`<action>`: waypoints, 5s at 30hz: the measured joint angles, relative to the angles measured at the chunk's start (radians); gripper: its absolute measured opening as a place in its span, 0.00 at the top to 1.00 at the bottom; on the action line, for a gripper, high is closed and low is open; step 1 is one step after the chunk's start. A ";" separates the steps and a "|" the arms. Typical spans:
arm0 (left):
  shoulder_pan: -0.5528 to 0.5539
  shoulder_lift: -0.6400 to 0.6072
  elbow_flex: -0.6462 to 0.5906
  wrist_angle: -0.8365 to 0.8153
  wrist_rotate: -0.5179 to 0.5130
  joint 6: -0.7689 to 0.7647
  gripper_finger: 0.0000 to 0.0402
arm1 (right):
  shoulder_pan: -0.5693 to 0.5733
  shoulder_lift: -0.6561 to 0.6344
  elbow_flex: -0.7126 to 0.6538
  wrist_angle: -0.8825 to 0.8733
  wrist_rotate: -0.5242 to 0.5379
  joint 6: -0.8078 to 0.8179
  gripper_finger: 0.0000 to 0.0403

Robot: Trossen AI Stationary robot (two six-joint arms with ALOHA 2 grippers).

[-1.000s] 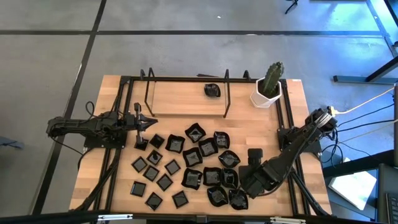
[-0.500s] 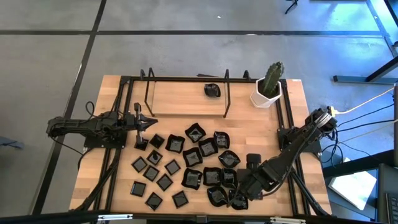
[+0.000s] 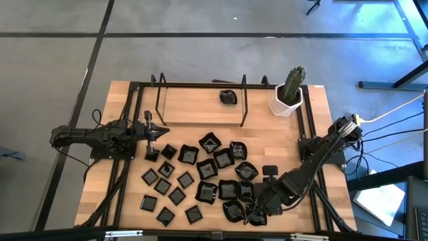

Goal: Pick & Place Mini shaped plates
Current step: Stack the leaf-shaped plate on top of the leaf-shaped plate on the shelf

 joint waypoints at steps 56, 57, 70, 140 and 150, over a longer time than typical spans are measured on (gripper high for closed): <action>0.000 0.000 0.000 0.008 0.004 -0.020 0.97 | -0.086 -0.201 -0.307 0.328 -0.302 0.020 0.95; 0.000 0.000 0.000 0.008 0.004 -0.019 0.97 | -0.086 -0.201 -0.307 0.328 -0.302 0.016 0.95; 0.000 0.000 0.000 0.004 0.001 0.006 0.97 | -0.086 -0.201 -0.306 0.329 -0.302 -0.030 0.95; 0.000 0.000 0.000 0.042 0.007 -0.047 0.99 | -0.086 -0.201 -0.306 0.357 -0.257 0.027 0.95; 0.000 0.000 0.000 0.058 0.008 -0.061 0.98 | -0.086 -0.201 -0.306 0.366 -0.170 0.026 0.95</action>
